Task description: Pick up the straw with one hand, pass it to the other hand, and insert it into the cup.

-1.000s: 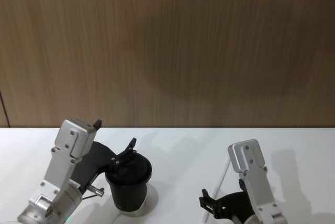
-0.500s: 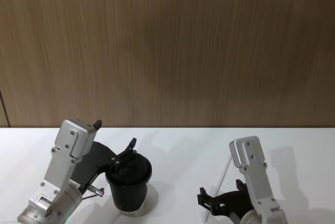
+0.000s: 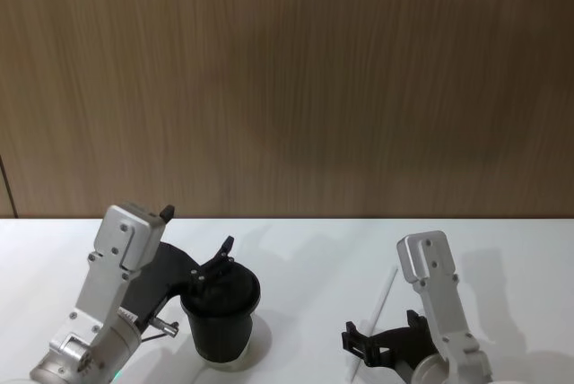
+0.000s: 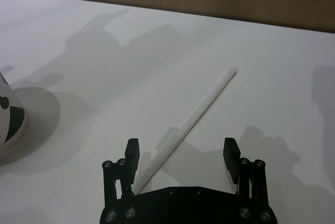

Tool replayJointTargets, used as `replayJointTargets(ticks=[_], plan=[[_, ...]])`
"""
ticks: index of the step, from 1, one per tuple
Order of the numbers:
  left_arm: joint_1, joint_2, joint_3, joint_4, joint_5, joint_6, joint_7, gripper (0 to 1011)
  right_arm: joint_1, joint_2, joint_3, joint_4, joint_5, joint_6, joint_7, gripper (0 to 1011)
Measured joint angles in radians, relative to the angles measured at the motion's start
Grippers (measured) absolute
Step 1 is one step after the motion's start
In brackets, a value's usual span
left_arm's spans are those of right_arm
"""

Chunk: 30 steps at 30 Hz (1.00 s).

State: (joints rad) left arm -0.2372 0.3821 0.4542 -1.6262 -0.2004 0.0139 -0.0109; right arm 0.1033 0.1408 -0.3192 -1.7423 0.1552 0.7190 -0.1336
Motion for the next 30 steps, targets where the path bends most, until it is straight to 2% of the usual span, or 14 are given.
replayJointTargets(ticks=[22,25,28,29,30], plan=[[0.000,0.000,0.000,0.000,0.000,0.000,0.000,1003,0.012,-0.005,0.017,0.035,-0.004,0.011,0.024,998],[0.000,0.000,0.000,0.000,0.000,0.000,0.000,1003,0.012,-0.005,0.019,0.036,-0.005,0.011,0.026,964],[0.000,0.000,0.000,0.000,0.000,0.000,0.000,1003,0.012,-0.006,0.020,0.038,-0.006,0.011,0.031,883],[0.000,0.000,0.000,0.000,0.000,0.000,0.000,1003,0.011,-0.006,0.020,0.038,-0.006,0.011,0.031,883],[0.000,0.000,0.000,0.000,0.000,0.000,0.000,1003,0.011,-0.007,0.020,0.038,-0.006,0.012,0.033,837]])
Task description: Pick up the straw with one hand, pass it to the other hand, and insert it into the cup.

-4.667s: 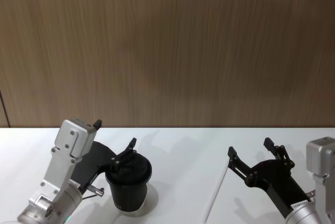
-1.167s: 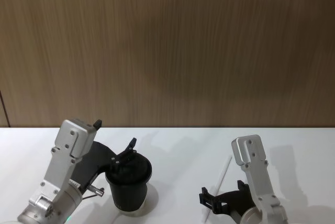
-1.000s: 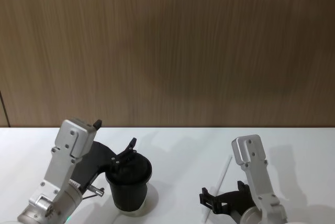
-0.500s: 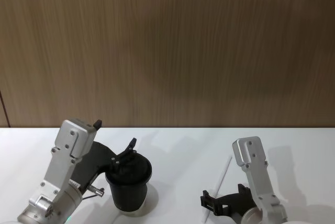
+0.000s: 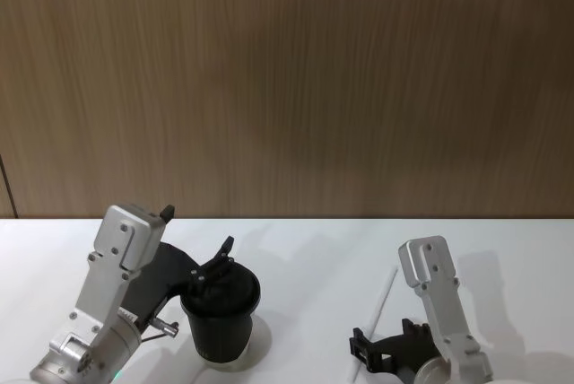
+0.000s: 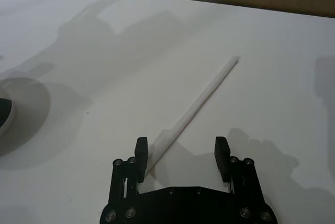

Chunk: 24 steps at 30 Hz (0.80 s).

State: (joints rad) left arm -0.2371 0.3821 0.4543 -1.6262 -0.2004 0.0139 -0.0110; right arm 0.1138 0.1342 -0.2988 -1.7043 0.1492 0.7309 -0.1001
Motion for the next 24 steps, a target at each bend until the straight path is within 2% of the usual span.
replayJointTargets(ticks=[2,6,13,14,15,18,24], plan=[[0.000,0.000,0.000,0.000,0.000,0.000,0.000,1003,-0.001,0.000,0.000,0.000,0.000,0.001,0.002,797],[0.000,0.000,0.000,0.000,0.000,0.000,0.000,1003,-0.004,-0.002,0.001,0.000,-0.001,0.003,0.008,647],[0.000,0.000,0.000,0.000,0.000,0.000,0.000,1002,-0.010,-0.003,0.002,-0.003,-0.002,0.009,0.018,444],[0.000,0.000,0.000,0.000,0.000,0.000,0.000,1004,-0.012,-0.004,0.002,-0.004,-0.002,0.010,0.020,387],[0.000,0.000,0.000,0.000,0.000,0.000,0.000,1003,-0.012,-0.004,0.002,-0.004,-0.002,0.010,0.021,387],[0.000,0.000,0.000,0.000,0.000,0.000,0.000,1003,-0.014,-0.006,0.003,-0.005,-0.003,0.011,0.023,259],[0.000,0.000,0.000,0.000,0.000,0.000,0.000,1003,-0.018,-0.008,0.005,-0.007,-0.006,0.011,0.026,90]])
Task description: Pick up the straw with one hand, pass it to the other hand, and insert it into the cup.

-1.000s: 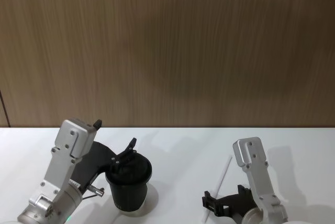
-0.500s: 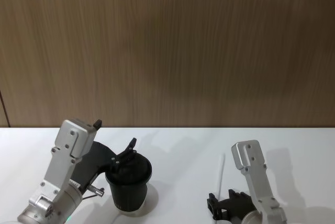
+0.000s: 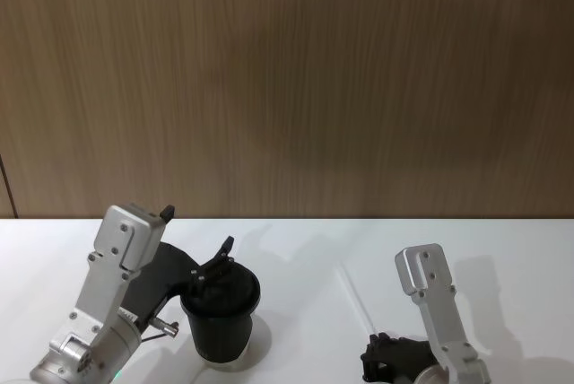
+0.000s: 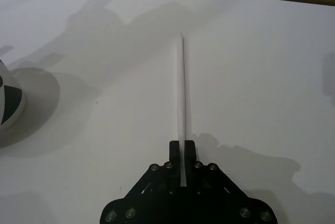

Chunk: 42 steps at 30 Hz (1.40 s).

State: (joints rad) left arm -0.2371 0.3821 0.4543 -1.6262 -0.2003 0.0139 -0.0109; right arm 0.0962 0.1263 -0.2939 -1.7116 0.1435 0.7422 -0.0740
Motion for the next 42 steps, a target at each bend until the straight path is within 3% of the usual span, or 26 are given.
replayJointTargets(ticks=[8,18,32,42], plan=[[0.000,0.000,0.000,0.000,0.000,0.000,0.000,1003,-0.004,-0.005,0.002,-0.001,-0.008,-0.010,0.002,7],[0.000,0.000,0.000,0.000,0.000,0.000,0.000,1003,-0.011,-0.009,0.012,-0.013,-0.016,-0.064,0.004,0],[0.000,0.000,0.000,0.000,0.000,0.000,0.000,1003,-0.016,0.002,0.035,-0.056,-0.009,-0.207,0.054,0],[0.000,0.002,-0.003,-0.009,-0.005,0.001,-0.014,1002,-0.018,0.027,0.053,-0.092,0.031,-0.330,0.148,0]])
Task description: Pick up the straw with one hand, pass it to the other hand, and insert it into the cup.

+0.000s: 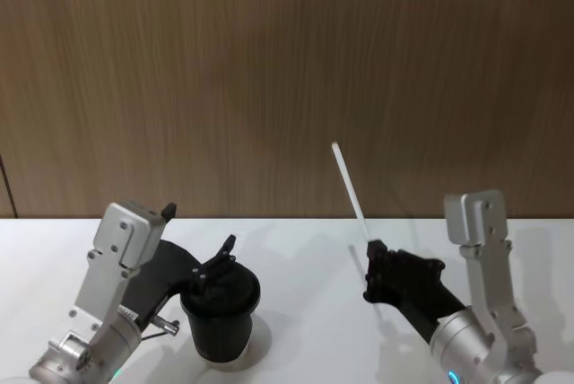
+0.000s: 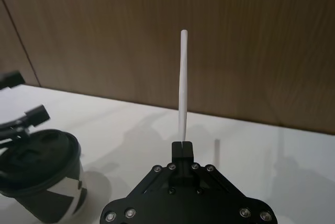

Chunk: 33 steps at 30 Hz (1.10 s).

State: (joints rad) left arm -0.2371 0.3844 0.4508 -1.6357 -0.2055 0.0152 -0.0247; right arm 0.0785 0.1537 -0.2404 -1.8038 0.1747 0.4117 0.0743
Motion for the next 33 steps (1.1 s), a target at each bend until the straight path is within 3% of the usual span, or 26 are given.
replayJointTargets(ticks=[9,15,33], plan=[[-0.002,0.011,-0.019,-0.032,-0.058,0.008,-0.066,1003,0.000,0.033,0.009,-0.037,0.064,-0.136,0.124,0],[-0.001,0.019,-0.044,-0.063,-0.135,0.018,-0.138,1003,-0.001,0.052,0.009,-0.061,0.105,-0.210,0.196,0],[0.016,0.030,-0.137,-0.126,-0.404,0.060,-0.327,1003,-0.016,0.081,-0.005,-0.103,0.168,-0.295,0.287,0]])
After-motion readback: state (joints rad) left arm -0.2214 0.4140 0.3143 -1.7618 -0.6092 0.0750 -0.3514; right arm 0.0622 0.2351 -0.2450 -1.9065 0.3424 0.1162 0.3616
